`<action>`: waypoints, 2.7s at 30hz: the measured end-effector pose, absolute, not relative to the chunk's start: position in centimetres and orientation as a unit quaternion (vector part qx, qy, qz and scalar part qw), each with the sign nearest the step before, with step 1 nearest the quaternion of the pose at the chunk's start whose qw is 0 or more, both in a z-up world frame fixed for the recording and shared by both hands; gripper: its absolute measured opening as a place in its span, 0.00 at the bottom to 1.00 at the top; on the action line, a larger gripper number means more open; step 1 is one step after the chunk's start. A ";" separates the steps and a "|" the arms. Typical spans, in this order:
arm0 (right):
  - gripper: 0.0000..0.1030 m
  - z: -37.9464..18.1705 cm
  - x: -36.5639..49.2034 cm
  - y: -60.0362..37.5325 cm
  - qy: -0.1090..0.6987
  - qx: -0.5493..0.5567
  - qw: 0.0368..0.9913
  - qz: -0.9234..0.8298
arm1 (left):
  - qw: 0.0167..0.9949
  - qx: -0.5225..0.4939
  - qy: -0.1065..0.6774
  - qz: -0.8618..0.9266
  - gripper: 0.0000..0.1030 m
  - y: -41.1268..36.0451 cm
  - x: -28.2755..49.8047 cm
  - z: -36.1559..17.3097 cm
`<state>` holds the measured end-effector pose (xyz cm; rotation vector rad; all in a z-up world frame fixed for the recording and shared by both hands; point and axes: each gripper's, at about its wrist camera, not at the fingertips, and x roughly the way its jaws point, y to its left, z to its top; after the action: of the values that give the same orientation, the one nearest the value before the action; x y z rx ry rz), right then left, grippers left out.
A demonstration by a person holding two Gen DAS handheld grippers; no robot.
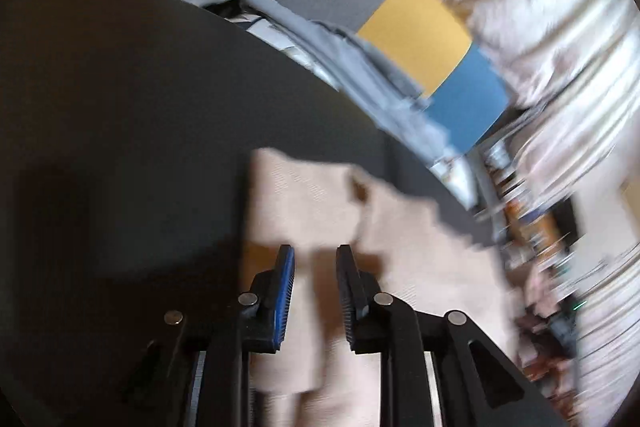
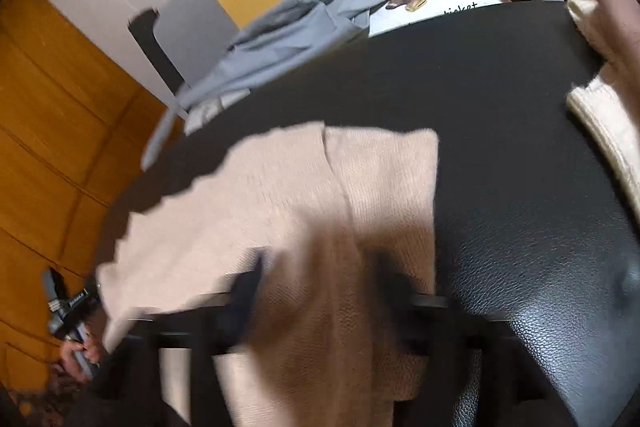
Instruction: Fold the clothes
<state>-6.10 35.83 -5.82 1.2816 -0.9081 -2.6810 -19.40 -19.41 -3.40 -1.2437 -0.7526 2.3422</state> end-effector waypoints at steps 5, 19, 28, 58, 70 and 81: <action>0.73 -5.4 -9.6 35.2 -0.270 0.442 0.027 -0.855 | 0.180 -0.515 -0.211 0.811 0.24 -15.8 -22.7 -4.6; 0.38 -7.6 -11.8 31.8 -0.190 0.451 0.009 -0.872 | 0.228 -0.529 -0.214 0.789 0.24 -14.7 -22.8 -4.8; 0.38 -8.5 -10.5 31.4 -0.197 0.405 0.004 -0.893 | 0.273 -0.543 -0.239 0.757 0.24 -17.2 -21.3 -4.9; 0.41 -7.9 -12.0 31.2 -0.184 0.450 0.001 -0.874 | 0.196 -0.519 -0.182 0.812 0.07 -16.9 -22.5 -5.0; 0.54 -4.2 1.1 31.6 -0.231 0.414 -0.010 -0.881 | 0.280 -0.502 -0.202 0.793 0.32 -19.9 -10.0 -6.4; 0.11 -6.4 2.6 29.7 -0.182 0.440 -0.015 -0.879 | 0.236 -0.490 -0.064 0.837 0.06 -16.1 -8.6 -4.7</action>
<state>2.61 29.71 -6.44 1.3965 -0.5787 -2.7885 -8.57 -16.05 -4.66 -1.3442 -0.1760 2.2951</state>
